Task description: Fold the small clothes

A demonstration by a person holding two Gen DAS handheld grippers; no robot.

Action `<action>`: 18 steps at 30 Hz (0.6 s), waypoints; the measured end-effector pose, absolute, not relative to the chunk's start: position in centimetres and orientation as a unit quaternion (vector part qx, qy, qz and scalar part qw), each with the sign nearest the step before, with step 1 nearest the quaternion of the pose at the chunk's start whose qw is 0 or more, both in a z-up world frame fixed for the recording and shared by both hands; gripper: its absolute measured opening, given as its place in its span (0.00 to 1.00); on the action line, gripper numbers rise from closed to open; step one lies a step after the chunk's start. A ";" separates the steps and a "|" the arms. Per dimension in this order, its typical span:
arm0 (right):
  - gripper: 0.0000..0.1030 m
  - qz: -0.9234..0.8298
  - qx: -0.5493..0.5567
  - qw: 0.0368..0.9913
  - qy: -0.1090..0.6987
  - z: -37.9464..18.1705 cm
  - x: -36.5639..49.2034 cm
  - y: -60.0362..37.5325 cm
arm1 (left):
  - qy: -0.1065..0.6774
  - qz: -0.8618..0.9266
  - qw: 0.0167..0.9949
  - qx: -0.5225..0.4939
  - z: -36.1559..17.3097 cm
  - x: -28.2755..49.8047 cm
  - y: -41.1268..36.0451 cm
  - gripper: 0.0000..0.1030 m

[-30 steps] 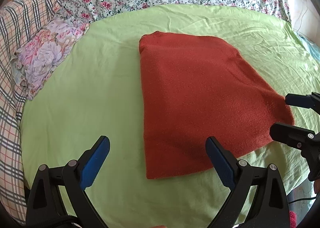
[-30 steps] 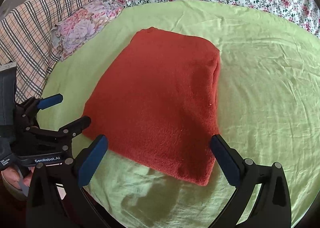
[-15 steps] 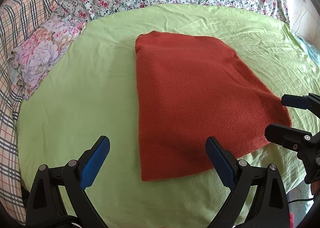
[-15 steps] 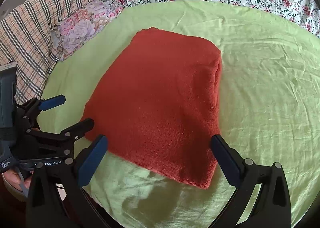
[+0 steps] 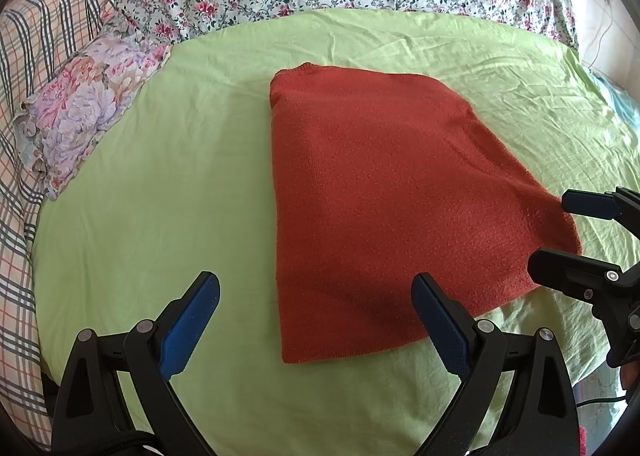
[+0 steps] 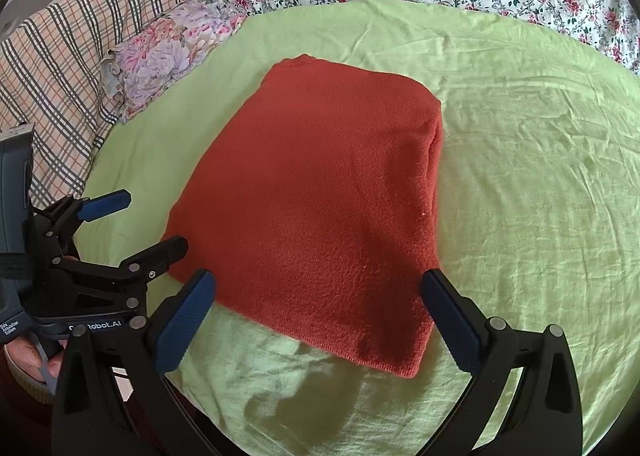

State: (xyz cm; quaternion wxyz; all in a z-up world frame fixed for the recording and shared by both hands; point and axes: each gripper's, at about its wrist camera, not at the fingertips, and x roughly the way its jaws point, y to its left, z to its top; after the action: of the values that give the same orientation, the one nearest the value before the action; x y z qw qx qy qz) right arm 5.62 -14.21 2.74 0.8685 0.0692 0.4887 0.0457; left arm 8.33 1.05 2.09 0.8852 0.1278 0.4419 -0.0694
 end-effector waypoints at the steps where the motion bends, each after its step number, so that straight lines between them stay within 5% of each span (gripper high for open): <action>1: 0.99 0.045 0.069 0.868 0.489 2.8 5.7 -14.2 | 0.442 -0.069 0.885 0.128 2.1 8.4 1.0 0.94; 18: 0.99 0.048 0.072 0.869 0.487 2.8 6.2 -14.4 | 0.442 -0.071 0.885 0.130 2.2 8.9 0.7 0.94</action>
State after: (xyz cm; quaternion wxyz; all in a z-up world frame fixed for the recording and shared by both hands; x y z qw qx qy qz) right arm 6.16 -14.43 2.84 0.8689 0.0724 0.4874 0.0477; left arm 8.89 0.75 2.17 0.8846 0.1297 0.4423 -0.0711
